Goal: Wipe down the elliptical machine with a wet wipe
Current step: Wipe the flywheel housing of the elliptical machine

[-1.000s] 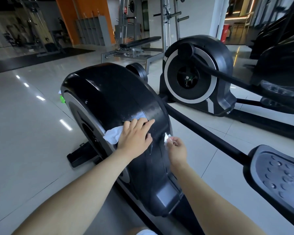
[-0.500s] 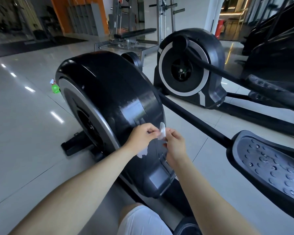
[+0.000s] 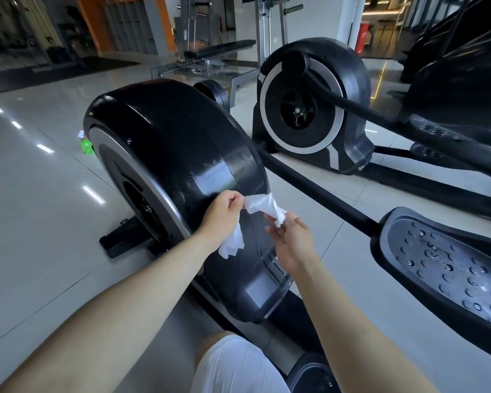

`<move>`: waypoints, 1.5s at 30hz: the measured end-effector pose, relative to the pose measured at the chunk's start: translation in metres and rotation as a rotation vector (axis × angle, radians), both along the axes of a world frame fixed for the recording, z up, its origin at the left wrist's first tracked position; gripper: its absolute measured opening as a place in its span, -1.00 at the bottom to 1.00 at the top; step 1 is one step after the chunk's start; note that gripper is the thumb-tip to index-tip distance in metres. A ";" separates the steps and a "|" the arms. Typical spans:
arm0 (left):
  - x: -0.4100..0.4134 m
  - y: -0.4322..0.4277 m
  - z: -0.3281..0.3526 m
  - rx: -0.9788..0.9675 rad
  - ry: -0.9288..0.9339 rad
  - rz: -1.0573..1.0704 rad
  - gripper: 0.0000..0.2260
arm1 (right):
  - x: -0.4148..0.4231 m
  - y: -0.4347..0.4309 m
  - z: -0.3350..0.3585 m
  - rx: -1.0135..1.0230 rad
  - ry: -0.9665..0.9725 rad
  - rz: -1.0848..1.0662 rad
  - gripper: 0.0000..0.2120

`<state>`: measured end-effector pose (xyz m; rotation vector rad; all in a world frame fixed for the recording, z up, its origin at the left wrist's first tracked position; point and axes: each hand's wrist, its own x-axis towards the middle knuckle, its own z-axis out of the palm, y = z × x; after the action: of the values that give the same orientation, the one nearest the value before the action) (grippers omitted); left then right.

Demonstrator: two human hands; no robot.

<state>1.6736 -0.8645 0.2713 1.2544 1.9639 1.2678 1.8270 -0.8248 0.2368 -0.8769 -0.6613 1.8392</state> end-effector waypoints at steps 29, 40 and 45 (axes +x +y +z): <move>0.012 0.005 0.001 -0.198 0.150 -0.258 -0.77 | -0.001 0.007 0.006 0.054 0.023 -0.084 -0.73; 0.023 0.009 -0.010 -0.036 0.210 -0.236 -0.80 | 0.006 0.016 0.015 0.096 -0.207 -0.201 -0.92; 0.031 0.022 -0.017 -0.016 0.089 -0.224 -0.83 | 0.006 0.013 0.020 0.147 -0.083 -0.128 -0.95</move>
<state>1.7045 -0.8429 0.2540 1.4984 1.8283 1.1011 1.8332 -0.8123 0.2565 -0.8812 -0.7649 1.6262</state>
